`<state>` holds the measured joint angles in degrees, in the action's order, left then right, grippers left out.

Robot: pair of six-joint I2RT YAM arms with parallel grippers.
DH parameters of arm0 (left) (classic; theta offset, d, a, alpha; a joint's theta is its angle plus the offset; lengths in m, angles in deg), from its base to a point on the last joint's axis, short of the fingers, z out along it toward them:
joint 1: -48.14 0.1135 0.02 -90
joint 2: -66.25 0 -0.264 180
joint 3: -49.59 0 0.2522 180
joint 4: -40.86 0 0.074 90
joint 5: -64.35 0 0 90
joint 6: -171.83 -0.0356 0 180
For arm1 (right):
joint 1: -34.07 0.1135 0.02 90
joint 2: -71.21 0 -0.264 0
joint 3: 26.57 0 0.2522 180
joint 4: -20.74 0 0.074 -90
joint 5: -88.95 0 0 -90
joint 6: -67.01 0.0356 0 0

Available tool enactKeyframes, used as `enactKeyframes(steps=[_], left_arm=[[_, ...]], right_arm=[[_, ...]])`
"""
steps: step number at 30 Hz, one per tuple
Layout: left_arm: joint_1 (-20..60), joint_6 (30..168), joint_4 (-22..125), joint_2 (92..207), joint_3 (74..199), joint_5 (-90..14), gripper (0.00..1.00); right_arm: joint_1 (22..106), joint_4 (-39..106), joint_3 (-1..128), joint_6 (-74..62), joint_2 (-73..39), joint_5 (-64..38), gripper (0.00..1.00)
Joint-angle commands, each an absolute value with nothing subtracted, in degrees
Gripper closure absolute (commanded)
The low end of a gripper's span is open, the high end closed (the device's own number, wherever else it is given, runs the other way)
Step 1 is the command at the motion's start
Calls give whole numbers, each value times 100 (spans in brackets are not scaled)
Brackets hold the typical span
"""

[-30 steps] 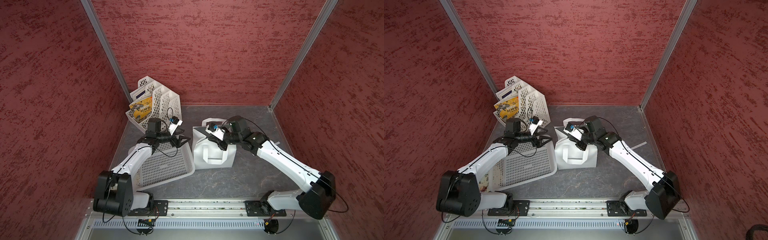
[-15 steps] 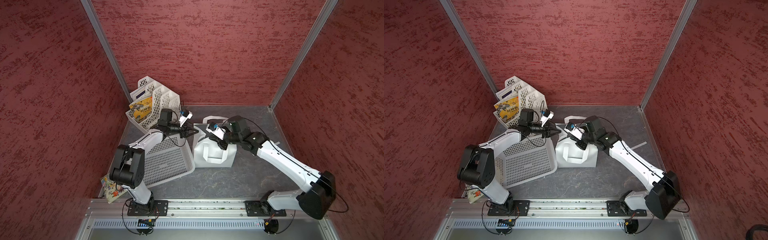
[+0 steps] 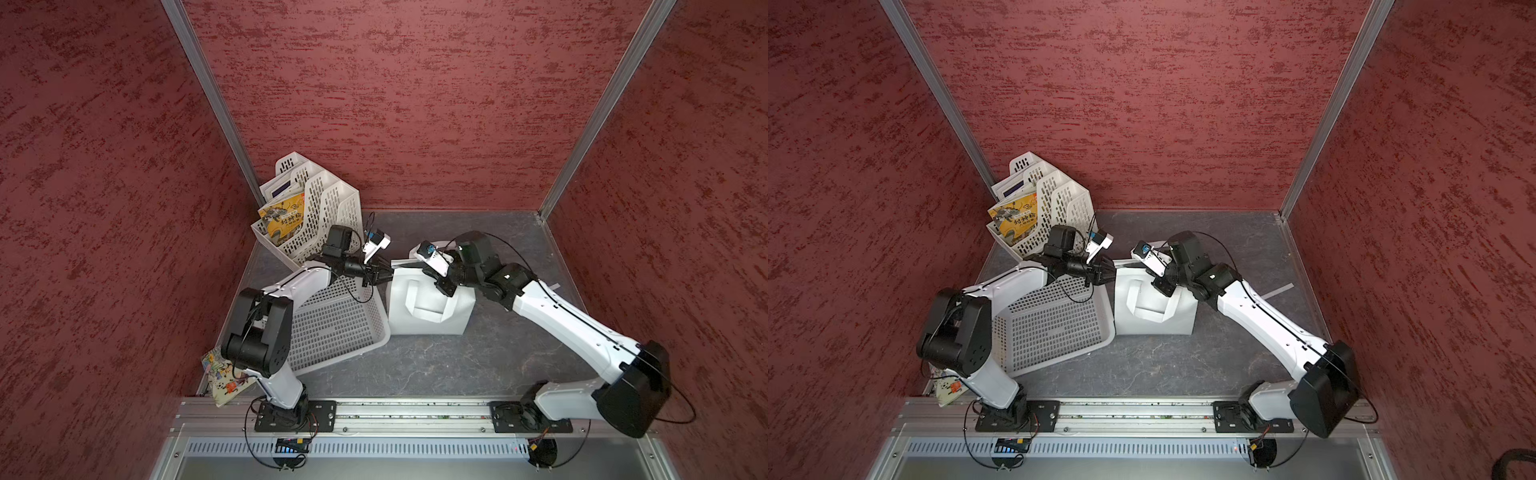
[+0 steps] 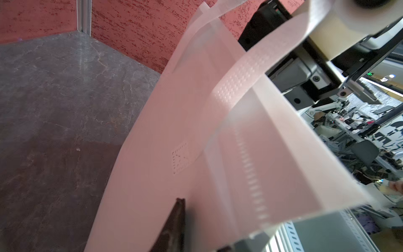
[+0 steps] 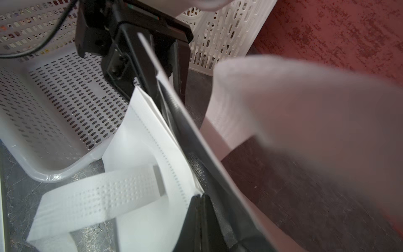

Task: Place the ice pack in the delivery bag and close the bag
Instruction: Close the delivery bag at the center of the board.

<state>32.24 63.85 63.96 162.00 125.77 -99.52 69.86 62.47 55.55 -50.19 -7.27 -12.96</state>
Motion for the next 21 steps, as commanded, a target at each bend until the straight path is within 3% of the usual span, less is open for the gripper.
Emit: enactKeyframes(steps=[1, 6, 9, 17, 21], left_arm=[[3359, 6422, 6473, 15991, 12541, -10067, 54], [3591, 6073, 6900, 15809, 12554, -10122, 20], [3587, 5964, 7133, 15788, 12590, -10219, 9], [3259, 6076, 6845, 15782, 12490, -9786, 5], [3176, 6242, 6390, 15753, 12431, -9172, 12]], right_arm=[[6949, 6103, 5816, -4925, -903, -928, 100], [6949, 6061, 5806, -4959, -928, -940, 100], [6949, 6012, 5799, -4970, -930, -1011, 100], [6948, 5891, 5795, -4970, -941, -1222, 100], [6949, 5863, 5765, -4978, -909, -1335, 100]])
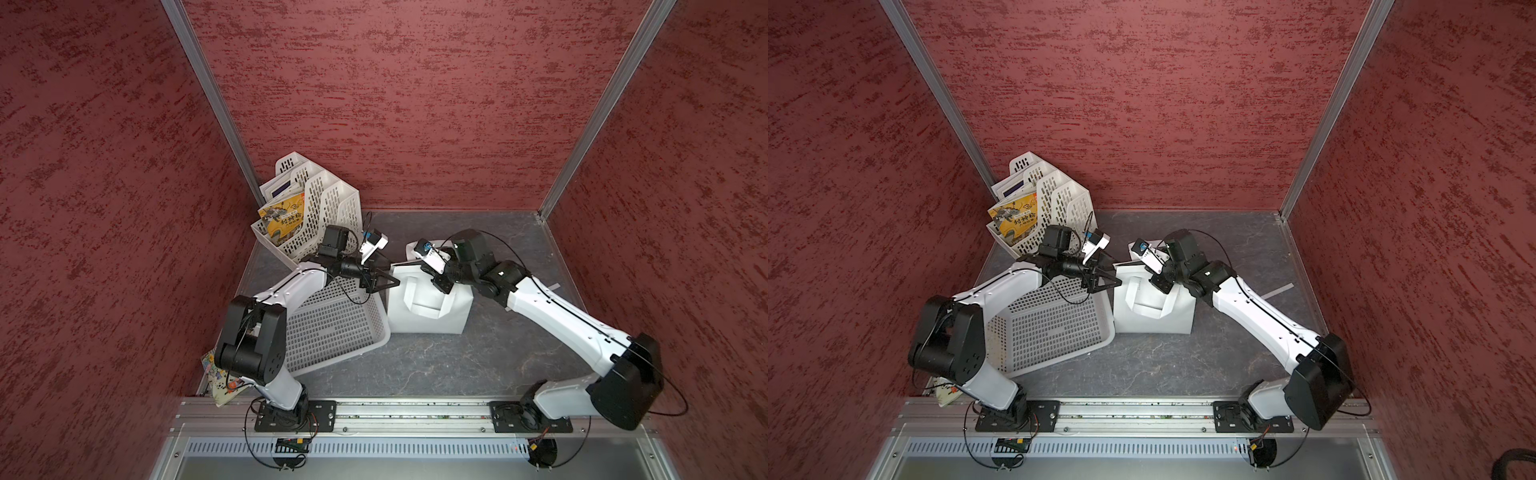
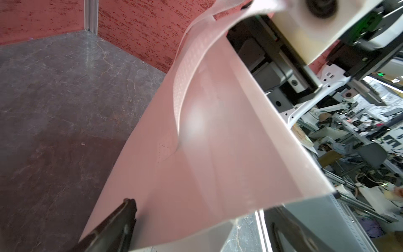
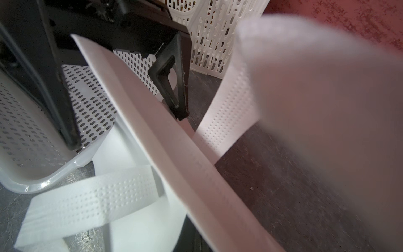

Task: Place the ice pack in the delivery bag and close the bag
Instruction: Close the delivery bag at the center of the board.

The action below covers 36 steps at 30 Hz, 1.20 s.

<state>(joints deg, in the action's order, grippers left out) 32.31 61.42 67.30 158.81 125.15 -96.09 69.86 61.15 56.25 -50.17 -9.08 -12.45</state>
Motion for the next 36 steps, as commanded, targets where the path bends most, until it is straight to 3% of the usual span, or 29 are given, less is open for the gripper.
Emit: enactKeyframes(steps=[1, 4, 8, 11, 16, 22, 26, 30, 36], left_arm=[[3171, 6291, 6309, 15775, 12440, -9089, 18], [3172, 6372, 6262, 15871, 12540, -9032, 36], [3115, 6392, 6203, 15899, 12557, -9097, 46], [3103, 6415, 6173, 15939, 12566, -9280, 63], [3158, 6402, 6273, 15983, 12572, -9442, 83], [3282, 6389, 6261, 15928, 12484, -9522, 86], [3343, 6377, 6263, 16014, 12502, -9652, 87], [3420, 6364, 6287, 16077, 12577, -9813, 89], [3426, 5930, 6977, 16230, 12909, -10157, 92]], right_arm=[[6949, 5851, 5760, -4979, -901, -1362, 100], [6947, 5817, 5708, -4984, -863, -1443, 100], [6948, 5760, 5644, -4971, -799, -1541, 100], [6949, 5740, 5645, -4955, -786, -1621, 100], [6930, 5794, 5656, -4862, -334, -1827, 84], [5966, 6011, 4750, -4438, 1463, -2272, 48], [5006, 6564, 4132, -4158, 2334, -2966, 3], [4650, 6812, 3676, -4156, 2566, -3416, 2], [4555, 6022, 3466, -4314, 1910, -3505, 2]])
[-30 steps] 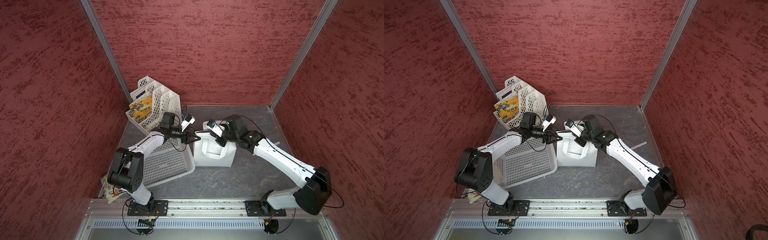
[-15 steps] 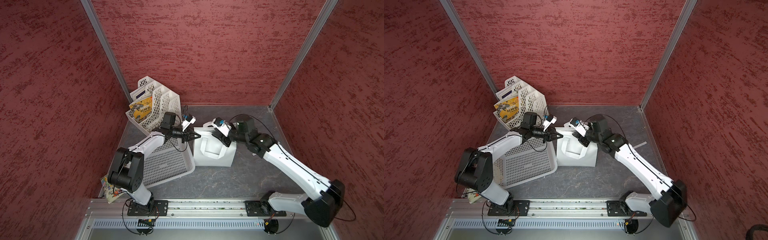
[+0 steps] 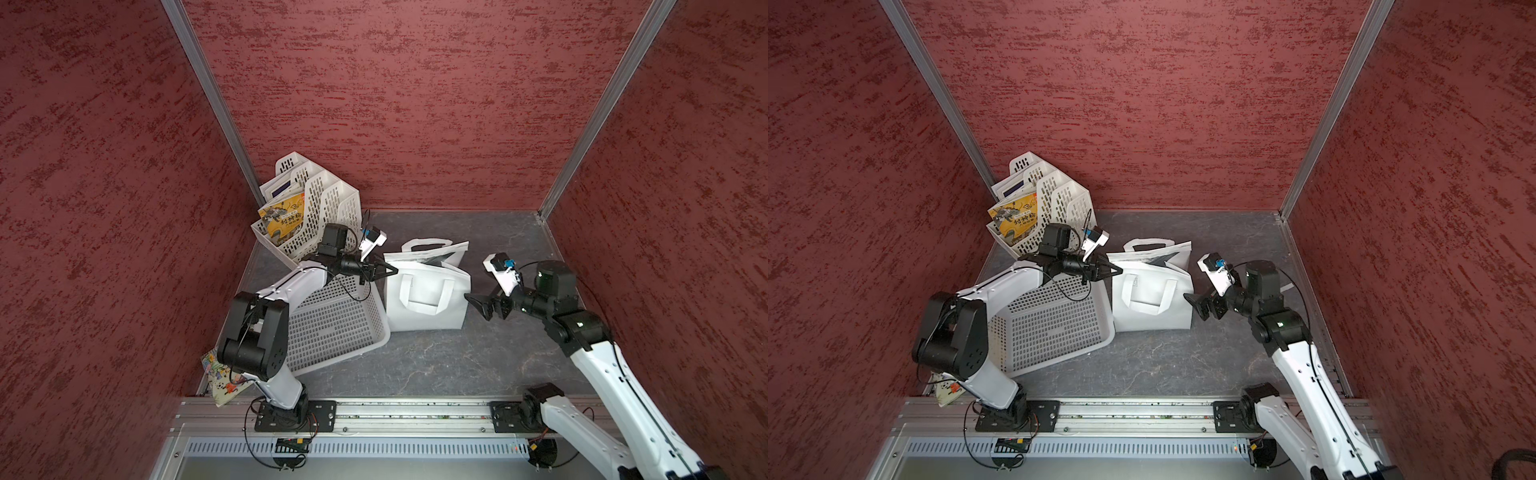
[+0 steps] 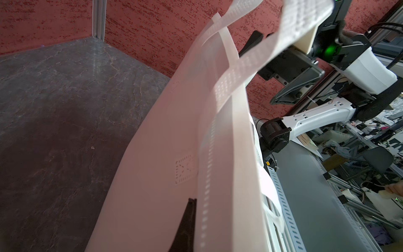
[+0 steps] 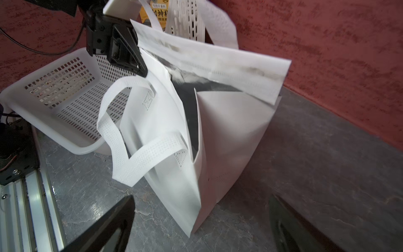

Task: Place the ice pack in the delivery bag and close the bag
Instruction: Close the delivery bag at the center of the board.

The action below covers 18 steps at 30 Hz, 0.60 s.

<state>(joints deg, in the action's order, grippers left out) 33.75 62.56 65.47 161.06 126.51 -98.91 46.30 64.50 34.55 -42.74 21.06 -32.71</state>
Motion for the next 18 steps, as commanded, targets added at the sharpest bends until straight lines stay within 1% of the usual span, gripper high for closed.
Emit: enactKeyframes(steps=[1, 5, 8, 13, 18], left_arm=[[3421, 5746, 7225, 16258, 12981, -10213, 93], [3408, 4806, 8510, 16427, 13376, -10321, 93], [3408, 4389, 9081, 16549, 13591, -10409, 94], [3354, 4245, 9470, 16802, 13966, -10500, 94], [3320, 4044, 9768, 16957, 14138, -10438, 94]], right_arm=[[4513, 5835, 3488, -4375, 1673, -3511, 2], [4184, 4945, 3737, -4629, 748, -3969, 2], [3897, 4230, 3914, -4808, 134, -4704, 2], [3852, 4459, 4669, -5542, -816, -5823, 1], [3851, 4558, 5144, -5797, -1362, -6387, 1]])
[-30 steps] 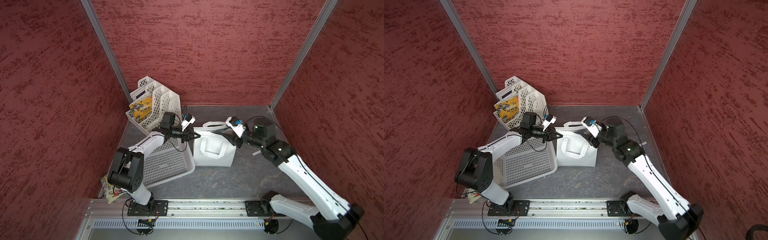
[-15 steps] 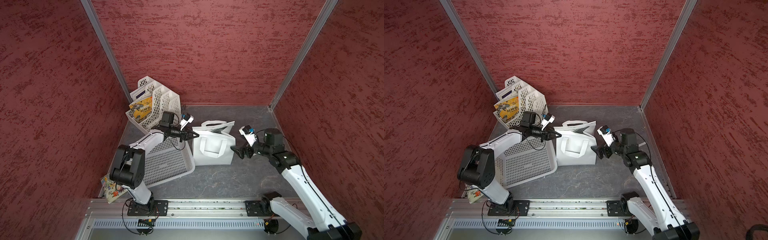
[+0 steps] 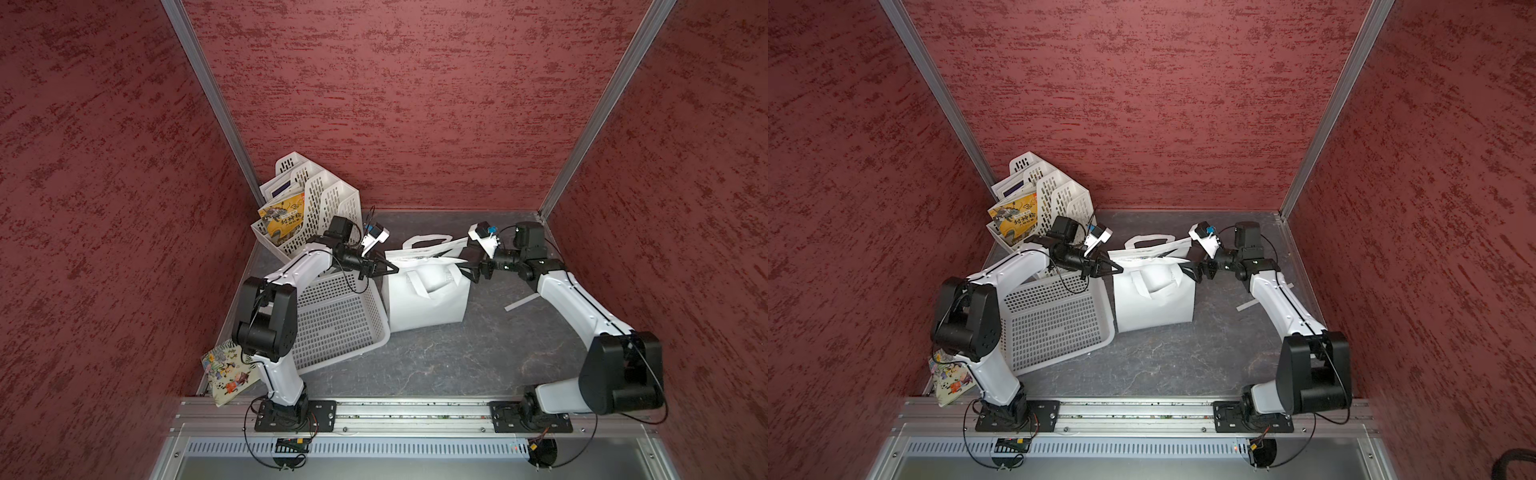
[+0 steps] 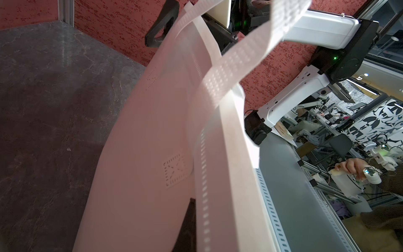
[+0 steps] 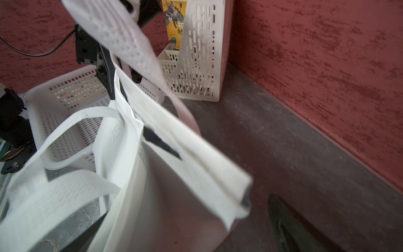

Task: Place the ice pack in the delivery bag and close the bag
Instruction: Close the delivery bag at the center of the board.

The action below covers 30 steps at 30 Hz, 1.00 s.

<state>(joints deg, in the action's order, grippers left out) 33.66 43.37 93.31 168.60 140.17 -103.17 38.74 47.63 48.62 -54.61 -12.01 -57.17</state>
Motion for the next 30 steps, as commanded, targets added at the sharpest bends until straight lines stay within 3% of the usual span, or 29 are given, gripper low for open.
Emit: enactKeyframes(steps=[1, 5, 10, 15, 30], left_arm=[[3320, 4050, 9764, 16961, 14136, -10423, 94], [3346, 4099, 9747, 16993, 14195, -10393, 94], [3402, 4419, 9381, 17001, 14162, -10367, 93], [3426, 4848, 8795, 16964, 14033, -10303, 90], [3460, 4901, 8731, 17169, 14240, -10211, 89]], right_arm=[[3862, 4697, 5241, -5878, -1491, -6502, 2], [3859, 5129, 5472, -6183, -1785, -6730, 5], [3864, 5351, 5429, -6149, -1758, -6718, 23], [3867, 5206, 4929, -6127, -1351, -6370, 34], [3855, 5942, 4619, -6584, -767, -6255, 33]])
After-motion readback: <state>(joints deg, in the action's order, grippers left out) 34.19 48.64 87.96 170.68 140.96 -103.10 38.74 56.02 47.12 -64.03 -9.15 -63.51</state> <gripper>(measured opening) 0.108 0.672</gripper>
